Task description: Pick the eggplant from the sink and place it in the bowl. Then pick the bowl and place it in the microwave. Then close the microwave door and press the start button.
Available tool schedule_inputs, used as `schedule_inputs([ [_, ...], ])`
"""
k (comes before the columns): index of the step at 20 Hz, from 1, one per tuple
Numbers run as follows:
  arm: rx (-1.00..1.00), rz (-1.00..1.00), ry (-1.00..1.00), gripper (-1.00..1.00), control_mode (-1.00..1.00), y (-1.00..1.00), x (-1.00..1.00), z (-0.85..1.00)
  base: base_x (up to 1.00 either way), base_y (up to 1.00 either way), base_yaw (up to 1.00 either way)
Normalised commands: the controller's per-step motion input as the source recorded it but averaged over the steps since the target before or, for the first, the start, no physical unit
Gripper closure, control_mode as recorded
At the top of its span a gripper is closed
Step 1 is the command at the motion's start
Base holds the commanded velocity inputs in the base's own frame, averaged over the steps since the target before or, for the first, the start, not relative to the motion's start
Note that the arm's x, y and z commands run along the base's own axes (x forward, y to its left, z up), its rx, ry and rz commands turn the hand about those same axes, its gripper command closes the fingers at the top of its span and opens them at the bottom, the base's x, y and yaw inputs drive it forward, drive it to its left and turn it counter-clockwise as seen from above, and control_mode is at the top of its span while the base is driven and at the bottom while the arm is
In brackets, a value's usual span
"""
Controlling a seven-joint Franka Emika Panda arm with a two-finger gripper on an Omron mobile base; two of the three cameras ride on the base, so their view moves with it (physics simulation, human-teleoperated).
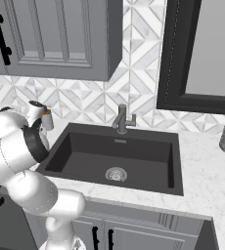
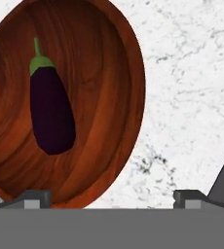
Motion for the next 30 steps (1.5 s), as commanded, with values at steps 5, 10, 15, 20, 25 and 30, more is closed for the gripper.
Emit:
schedule_inputs([
  [5, 0.0, -0.02, 0.0, -1.0, -1.0, 0.1, 0.22, -0.19, 0.0, 0.0, 0.0],
  [10, 0.0, -0.04, 0.0, -1.0, -1.0, 0.29, 0.11, -0.2, 0.0, 0.0, 0.0],
  [15, 0.0, -0.02, 0.0, -1.0, -1.0, 0.11, 0.02, -0.3, 0.0, 0.0, 0.0],
  [20, 0.0, 0.0, 0.0, 1.0, -1.0, 0.18, 0.0, -0.17, 0.0, 0.0, 0.0],
  [25, 0.0, 0.0, 0.0, 1.0, -1.0, 0.05, 0.0, 0.0, 0.0, 0.0, 0.0],
  [30, 0.02, -0.07, 0.0, 1.0, -1.0, -0.02, -0.09, 0.0, 0.0, 0.0, 0.0],
])
